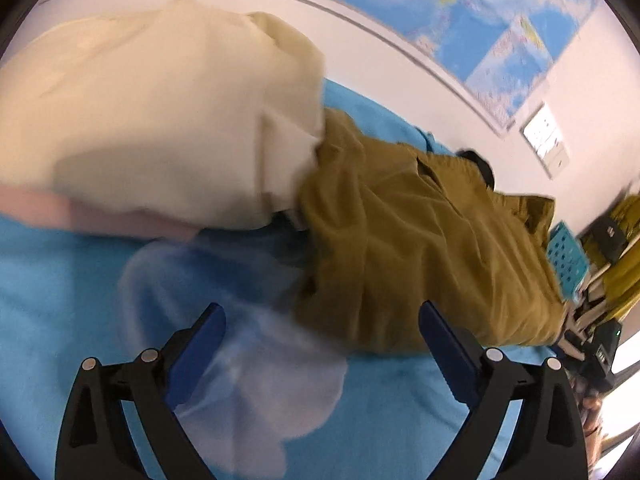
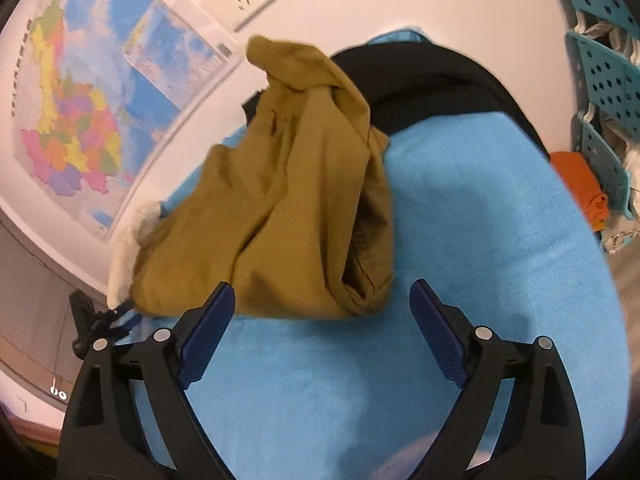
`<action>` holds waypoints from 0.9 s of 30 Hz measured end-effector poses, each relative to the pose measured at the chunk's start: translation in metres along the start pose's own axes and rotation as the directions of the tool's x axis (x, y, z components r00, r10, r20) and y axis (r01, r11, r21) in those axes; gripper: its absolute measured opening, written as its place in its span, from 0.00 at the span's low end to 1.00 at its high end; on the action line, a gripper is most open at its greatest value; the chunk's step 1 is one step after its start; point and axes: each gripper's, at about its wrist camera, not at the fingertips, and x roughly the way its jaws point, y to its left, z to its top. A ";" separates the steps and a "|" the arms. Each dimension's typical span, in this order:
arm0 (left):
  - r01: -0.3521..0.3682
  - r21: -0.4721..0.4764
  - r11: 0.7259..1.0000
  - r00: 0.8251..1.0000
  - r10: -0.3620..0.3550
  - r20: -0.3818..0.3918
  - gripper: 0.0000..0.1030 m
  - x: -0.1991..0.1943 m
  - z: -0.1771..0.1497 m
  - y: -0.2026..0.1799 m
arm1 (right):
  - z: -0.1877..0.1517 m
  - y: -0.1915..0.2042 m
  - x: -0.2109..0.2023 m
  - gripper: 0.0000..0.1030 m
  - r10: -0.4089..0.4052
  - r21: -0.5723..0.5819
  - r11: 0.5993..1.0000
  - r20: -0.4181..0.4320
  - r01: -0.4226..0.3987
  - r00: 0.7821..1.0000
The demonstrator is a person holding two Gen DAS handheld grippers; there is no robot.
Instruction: Fold large clothes
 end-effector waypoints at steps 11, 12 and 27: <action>0.081 0.044 0.996 0.997 -0.082 0.007 0.32 -0.024 0.008 -0.030 | 0.014 0.025 -0.050 0.18 0.187 -0.090 0.980 0.112 -0.177 0.976; 0.115 0.046 0.992 0.993 -0.116 0.014 0.32 -0.036 0.005 -0.029 | 0.012 0.028 -0.067 0.18 0.223 -0.112 0.972 0.131 -0.209 0.966; 0.016 0.265 0.964 0.978 -0.070 0.197 0.62 -0.116 -0.057 -0.083 | -0.043 -0.004 -0.093 0.62 -0.096 -0.113 0.987 0.162 0.115 0.982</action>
